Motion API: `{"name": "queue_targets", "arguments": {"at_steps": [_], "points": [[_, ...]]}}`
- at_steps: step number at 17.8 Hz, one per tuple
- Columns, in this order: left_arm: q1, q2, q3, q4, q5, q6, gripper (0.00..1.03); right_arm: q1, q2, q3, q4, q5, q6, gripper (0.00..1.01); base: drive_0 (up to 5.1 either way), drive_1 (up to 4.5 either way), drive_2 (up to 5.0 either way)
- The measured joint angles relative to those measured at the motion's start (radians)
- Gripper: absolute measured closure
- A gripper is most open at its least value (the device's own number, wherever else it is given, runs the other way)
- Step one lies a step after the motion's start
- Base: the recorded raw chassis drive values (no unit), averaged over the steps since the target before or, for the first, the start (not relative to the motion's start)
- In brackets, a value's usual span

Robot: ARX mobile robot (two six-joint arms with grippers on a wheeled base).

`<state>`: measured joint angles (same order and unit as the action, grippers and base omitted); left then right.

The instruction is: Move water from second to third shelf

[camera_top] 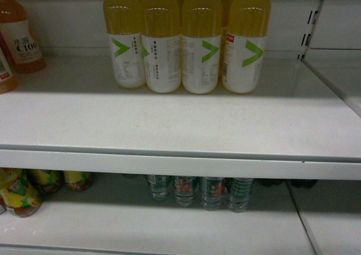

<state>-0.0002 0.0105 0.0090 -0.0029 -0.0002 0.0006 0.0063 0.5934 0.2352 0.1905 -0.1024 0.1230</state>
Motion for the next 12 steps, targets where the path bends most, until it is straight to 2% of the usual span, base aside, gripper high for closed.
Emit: {"name": "queue_targets", "arguments": {"at_steps": [4, 12], "points": [[0.0, 0.0, 0.0, 0.0, 0.0, 0.0, 0.05, 0.0, 0.0, 0.0, 0.0, 0.0, 0.0, 0.61, 0.0, 0.0, 0.0], [0.0, 0.0, 0.0, 0.0, 0.0, 0.0, 0.05, 0.0, 0.0, 0.0, -0.003, 0.003, 0.0, 0.61, -4.3, 2.41, 2.4]]}}
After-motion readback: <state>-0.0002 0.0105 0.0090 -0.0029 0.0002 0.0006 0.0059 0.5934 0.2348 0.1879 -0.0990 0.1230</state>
